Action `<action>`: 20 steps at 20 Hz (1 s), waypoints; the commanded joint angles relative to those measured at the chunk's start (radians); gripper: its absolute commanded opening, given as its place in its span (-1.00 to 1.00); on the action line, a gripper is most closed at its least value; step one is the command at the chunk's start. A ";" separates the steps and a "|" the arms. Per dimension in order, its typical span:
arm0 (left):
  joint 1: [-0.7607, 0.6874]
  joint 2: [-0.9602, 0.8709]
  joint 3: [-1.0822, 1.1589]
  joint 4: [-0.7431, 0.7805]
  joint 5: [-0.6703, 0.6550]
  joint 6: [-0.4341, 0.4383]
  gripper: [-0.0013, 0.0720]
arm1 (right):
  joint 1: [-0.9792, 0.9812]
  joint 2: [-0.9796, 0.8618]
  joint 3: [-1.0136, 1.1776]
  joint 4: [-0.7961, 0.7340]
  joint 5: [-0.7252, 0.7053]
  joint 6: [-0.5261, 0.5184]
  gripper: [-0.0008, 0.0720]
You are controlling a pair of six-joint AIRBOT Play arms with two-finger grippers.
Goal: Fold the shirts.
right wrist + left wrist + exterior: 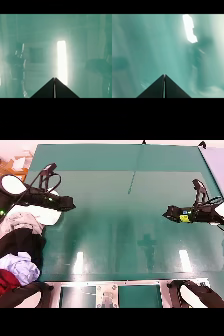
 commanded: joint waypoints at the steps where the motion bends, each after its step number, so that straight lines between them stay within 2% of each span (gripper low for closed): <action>1: 0.000 -0.001 0.000 0.378 0.199 -0.022 -0.76 | 0.000 0.000 0.000 0.000 -0.071 0.000 -0.94; 2: 0.001 -0.003 0.000 0.547 0.228 -0.075 0.51 | 0.000 0.000 0.000 0.000 -0.081 0.000 -0.94; 3: 0.008 -0.011 0.000 0.705 0.254 -0.187 0.99 | 0.000 0.000 0.000 0.000 -0.094 0.000 -0.94; 4: 0.030 -0.024 0.000 0.830 0.267 -0.260 0.99 | 0.000 -0.001 0.000 0.000 -0.104 0.000 -0.94; 5: 0.069 -0.046 0.000 0.872 0.278 -0.282 0.99 | 0.000 -0.003 0.000 0.000 -0.111 0.000 -0.94; 7: 0.169 -0.117 0.000 0.843 0.286 -0.281 1.00 | 0.000 -0.008 0.000 0.000 -0.116 0.000 -0.92; 9: 0.239 -0.203 0.000 0.772 0.295 -0.277 1.00 | 0.000 -0.008 0.000 0.000 -0.123 0.000 -0.91; 11: 0.258 -0.276 0.000 0.693 0.347 -0.257 1.00 | 0.000 -0.008 0.000 0.000 -0.138 0.000 -0.59; 12: 0.256 -0.308 0.000 0.645 0.386 -0.222 1.00 | 0.001 -0.008 0.000 0.001 -0.146 0.000 -0.53; 15: 0.255 -0.372 0.000 0.476 0.463 -0.128 1.00 | 0.001 -0.008 0.000 0.000 -0.147 0.000 -0.53; 16: 0.255 -0.386 0.000 0.467 0.452 -0.109 0.96 | 0.001 -0.008 0.000 0.000 -0.147 0.000 -0.53; 17: 0.255 -0.395 0.000 0.476 0.426 -0.108 0.26 | 0.001 -0.008 0.000 0.000 -0.147 0.000 -0.53; 18: 0.255 -0.396 0.000 0.502 0.393 -0.106 -0.59 | 0.000 -0.008 0.000 0.000 -0.147 0.000 -0.53; 19: 0.255 -0.396 0.010 0.520 0.346 -0.085 -0.90 | 0.000 -0.008 0.000 0.000 -0.147 0.000 -0.53; 20: 0.255 -0.396 0.029 0.521 0.306 -0.087 -0.90 | 0.000 -0.008 0.000 0.001 -0.147 0.000 -0.54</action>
